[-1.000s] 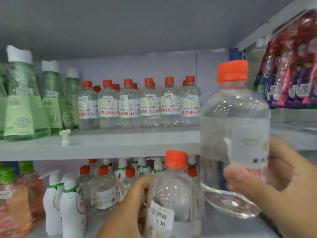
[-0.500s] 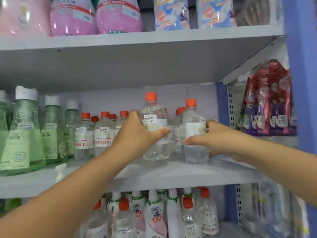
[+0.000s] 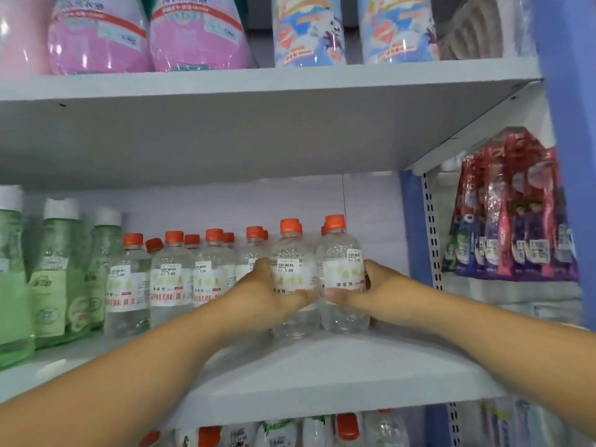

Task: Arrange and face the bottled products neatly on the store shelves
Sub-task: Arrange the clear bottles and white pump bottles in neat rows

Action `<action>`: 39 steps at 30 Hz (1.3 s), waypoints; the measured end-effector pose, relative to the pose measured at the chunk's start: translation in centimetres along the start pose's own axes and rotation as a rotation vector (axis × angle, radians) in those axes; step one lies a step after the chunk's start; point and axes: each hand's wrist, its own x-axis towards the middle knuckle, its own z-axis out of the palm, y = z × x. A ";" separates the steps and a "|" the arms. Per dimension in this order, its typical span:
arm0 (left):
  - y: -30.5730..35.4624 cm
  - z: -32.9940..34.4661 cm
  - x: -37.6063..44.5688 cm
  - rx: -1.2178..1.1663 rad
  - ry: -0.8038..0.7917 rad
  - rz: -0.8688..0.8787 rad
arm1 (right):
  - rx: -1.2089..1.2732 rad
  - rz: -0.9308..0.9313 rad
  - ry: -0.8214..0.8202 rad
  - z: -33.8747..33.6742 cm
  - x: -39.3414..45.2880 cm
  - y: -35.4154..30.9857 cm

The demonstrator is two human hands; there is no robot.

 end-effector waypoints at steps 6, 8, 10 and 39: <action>-1.6 -0.4 0.6 -0.113 -0.017 -0.013 | 0.093 0.075 -0.044 -0.6 -0.9 -0.1; -1.7 -0.1 0.5 -0.113 -0.007 -0.017 | 0.098 0.096 0.001 -0.6 -1.0 0.3; -1.6 0.1 0.4 -0.104 0.009 -0.013 | 0.098 0.104 0.046 -0.4 -1.0 0.3; -0.9 0.6 -0.2 -0.036 0.065 -0.011 | 0.019 0.100 0.077 -0.3 -1.0 0.0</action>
